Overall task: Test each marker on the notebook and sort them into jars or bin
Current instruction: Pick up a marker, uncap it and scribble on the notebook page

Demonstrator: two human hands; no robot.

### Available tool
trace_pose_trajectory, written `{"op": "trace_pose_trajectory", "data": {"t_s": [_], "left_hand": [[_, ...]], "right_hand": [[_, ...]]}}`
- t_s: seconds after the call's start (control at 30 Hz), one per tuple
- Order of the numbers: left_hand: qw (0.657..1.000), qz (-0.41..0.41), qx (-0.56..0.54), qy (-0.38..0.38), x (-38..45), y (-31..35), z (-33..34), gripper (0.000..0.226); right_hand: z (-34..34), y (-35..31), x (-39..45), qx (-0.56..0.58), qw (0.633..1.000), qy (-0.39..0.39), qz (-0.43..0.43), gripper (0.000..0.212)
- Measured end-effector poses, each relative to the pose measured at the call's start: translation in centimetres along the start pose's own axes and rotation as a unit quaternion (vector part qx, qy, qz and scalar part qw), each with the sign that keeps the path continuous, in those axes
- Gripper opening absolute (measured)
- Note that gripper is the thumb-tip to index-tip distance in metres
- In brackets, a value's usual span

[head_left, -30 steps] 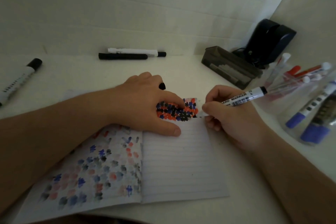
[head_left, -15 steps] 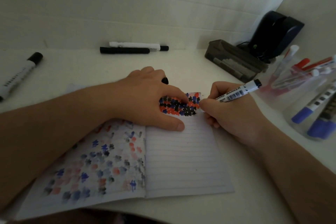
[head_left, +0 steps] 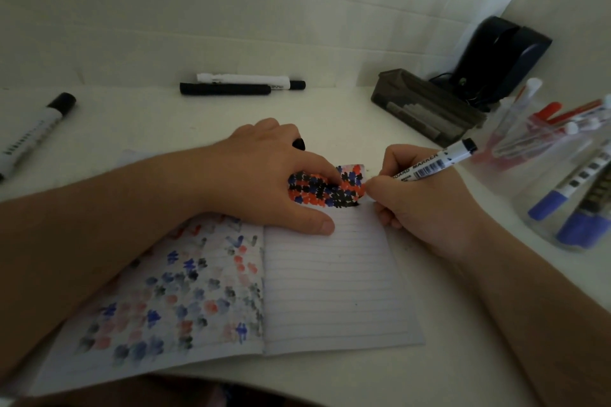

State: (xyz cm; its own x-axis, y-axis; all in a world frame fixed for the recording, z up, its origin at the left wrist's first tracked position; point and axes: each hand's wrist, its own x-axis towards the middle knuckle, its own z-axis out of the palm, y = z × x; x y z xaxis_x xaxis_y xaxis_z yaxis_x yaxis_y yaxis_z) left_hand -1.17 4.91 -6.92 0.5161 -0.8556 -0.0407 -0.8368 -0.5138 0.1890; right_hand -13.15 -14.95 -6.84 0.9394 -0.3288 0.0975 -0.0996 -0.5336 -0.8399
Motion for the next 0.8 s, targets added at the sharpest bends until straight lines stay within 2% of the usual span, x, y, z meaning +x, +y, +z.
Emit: {"op": "trace_pose_trajectory", "data": {"t_s": [0.23, 0.5, 0.8], "left_hand": [[1.000, 0.000, 0.000, -0.002, -0.04, 0.04, -0.09, 0.079], [1.000, 0.004, 0.000, 0.003, 0.01, -0.02, 0.02, 0.080], [1.000, 0.001, 0.007, -0.010, -0.04, 0.06, -0.11, 0.082]], "right_hand": [[0.05, -0.06, -0.09, 0.053, 0.999, -0.003, 0.004, 0.024], [-0.09, -0.04, -0.20, 0.028, 0.999, -0.019, 0.008, 0.029], [0.03, 0.40, 0.15, 0.060, 0.998, -0.008, 0.008, 0.023]]}}
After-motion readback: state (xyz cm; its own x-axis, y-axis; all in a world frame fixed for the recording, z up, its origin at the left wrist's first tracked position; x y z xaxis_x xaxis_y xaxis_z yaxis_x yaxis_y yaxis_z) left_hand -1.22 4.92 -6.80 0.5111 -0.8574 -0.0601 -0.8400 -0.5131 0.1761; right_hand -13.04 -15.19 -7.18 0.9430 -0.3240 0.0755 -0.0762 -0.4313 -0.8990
